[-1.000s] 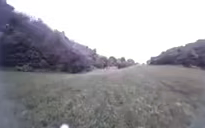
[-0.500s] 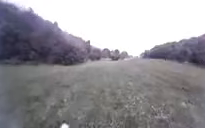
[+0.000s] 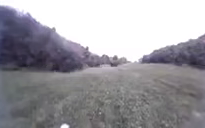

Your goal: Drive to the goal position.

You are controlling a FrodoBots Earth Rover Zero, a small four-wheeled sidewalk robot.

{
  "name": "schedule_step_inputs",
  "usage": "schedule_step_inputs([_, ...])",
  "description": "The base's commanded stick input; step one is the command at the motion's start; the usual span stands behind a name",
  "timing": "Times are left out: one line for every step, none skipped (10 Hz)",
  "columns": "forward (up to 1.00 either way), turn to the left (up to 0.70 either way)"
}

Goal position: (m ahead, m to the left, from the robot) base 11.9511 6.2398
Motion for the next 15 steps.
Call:
schedule_step_inputs([0.7, -0.17])
schedule_step_inputs([0.7, -0.08])
schedule_step_inputs([0.7, 0.0])
schedule_step_inputs([0.7, 0.0])
schedule_step_inputs([0.7, -0.02])
schedule_step_inputs([0.7, -0.07])
schedule_step_inputs([0.7, -0.23])
schedule_step_inputs([0.7, -0.24])
schedule_step_inputs([0.7, -0.11])
schedule_step_inputs([0.7, 0.0])
schedule_step_inputs([0.7, 0.0])
schedule_step_inputs([0.7, 0.0])
schedule_step_inputs([0.7, 0.0])
schedule_step_inputs([0.7, 0.0])
schedule_step_inputs([0.7, 0.0])
